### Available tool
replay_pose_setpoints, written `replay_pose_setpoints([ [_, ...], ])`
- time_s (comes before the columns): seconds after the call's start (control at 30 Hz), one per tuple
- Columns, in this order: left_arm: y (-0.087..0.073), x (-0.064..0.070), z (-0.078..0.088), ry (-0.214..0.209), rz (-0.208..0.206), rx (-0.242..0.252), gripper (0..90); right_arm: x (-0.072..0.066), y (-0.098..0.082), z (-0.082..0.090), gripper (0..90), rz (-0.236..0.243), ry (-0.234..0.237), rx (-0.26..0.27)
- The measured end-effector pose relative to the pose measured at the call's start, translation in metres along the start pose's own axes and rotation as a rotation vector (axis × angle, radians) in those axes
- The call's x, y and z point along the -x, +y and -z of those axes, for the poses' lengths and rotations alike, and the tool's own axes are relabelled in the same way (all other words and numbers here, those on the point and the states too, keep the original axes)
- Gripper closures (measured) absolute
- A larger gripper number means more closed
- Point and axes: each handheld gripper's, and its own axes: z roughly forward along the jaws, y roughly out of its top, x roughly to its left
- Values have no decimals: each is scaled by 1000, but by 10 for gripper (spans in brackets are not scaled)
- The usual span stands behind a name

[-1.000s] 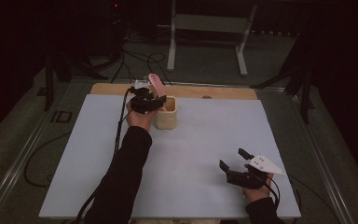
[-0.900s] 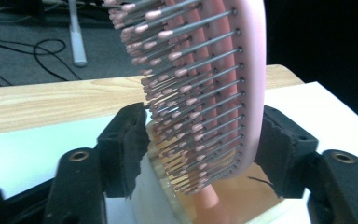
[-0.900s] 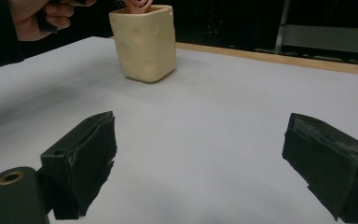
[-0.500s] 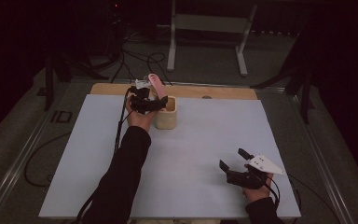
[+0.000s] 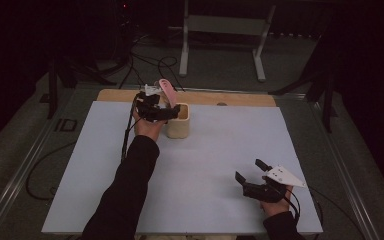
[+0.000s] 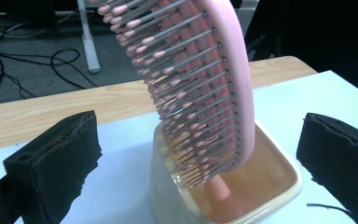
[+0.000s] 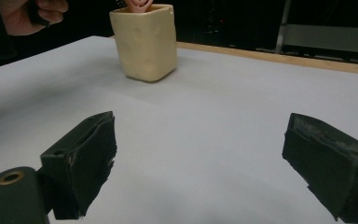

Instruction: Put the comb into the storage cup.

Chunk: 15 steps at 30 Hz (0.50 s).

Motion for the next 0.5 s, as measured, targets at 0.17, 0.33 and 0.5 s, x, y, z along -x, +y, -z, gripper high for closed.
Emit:
replay_pose_setpoints([
  [0.17, 0, 1, 5, -2, -21, 3, 0, 0, 0, 0, 93, 0, -1, 0],
  [0.33, -3, -1, 9, -1, -19, 24, 0, 0, 0, 0, 93, 1, -1, 1],
  [0.5, -9, -4, 14, -1, -31, 31, 0, 0, 0, 0, 93, -1, 2, 2],
])
